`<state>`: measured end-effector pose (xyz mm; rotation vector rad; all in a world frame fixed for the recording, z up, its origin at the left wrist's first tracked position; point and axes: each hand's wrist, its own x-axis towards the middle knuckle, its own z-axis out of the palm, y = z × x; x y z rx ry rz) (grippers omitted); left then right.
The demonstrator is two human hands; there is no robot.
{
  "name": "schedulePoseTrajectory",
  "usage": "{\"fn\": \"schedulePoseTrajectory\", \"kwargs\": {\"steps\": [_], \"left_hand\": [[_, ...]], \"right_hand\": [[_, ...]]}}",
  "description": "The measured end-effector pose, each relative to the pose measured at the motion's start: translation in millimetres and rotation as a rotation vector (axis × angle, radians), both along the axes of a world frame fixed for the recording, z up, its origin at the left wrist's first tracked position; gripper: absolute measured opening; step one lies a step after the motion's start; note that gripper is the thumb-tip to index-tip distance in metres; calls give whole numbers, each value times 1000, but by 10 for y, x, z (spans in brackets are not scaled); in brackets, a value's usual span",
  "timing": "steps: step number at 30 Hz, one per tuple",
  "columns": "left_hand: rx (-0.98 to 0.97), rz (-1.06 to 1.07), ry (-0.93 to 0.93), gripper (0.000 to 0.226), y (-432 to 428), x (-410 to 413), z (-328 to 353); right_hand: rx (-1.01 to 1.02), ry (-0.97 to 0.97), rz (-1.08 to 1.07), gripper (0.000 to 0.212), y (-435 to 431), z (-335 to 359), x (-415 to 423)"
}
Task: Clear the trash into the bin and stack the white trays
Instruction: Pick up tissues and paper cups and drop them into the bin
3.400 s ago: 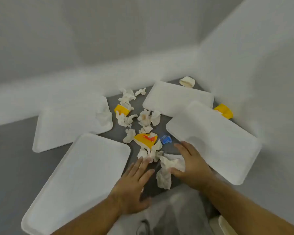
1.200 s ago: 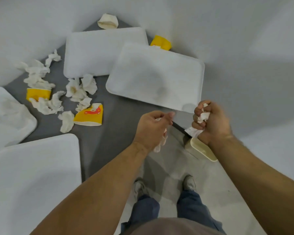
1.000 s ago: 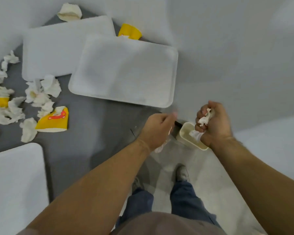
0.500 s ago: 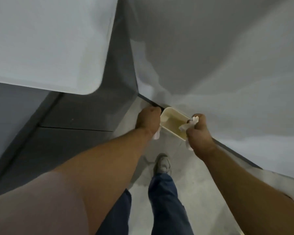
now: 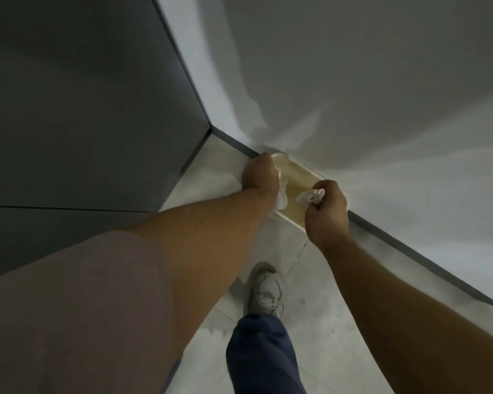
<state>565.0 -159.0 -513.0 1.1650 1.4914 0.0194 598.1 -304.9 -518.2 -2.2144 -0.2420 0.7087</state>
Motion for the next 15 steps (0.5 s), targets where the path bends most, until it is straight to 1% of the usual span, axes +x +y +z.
{"fn": "schedulePoseTrajectory", "kwargs": {"steps": [1, 2, 4, 6, 8, 10, 12, 15], "left_hand": [[51, -46, 14, 43, -30, 44, -100], [87, -46, 20, 41, -50, 59, -185], [103, -50, -4, 38, -146, 64, -315], [64, -73, -44, 37, -203, 51, -423], [11, -168, -72, 39, -216, -31, -487], [-41, -272, -98, 41, -189, -119, -517], [-23, -313, -110, 37, -150, -220, -479], [31, -287, -66, 37, -93, -368, -328]], "right_hand": [[-14, -23, 1, 40, 22, -116, 18], [-32, -58, -3, 42, 42, -219, 30], [-57, -128, -38, 46, 78, -404, 48], [-90, -149, -43, 47, 86, -565, 77], [-127, -101, 39, 48, 42, -684, 90], [-133, -4, 64, 49, -46, -713, 90], [-138, 22, 58, 41, -151, -687, 77], [-144, 20, 34, 26, -176, -494, 55]]}}
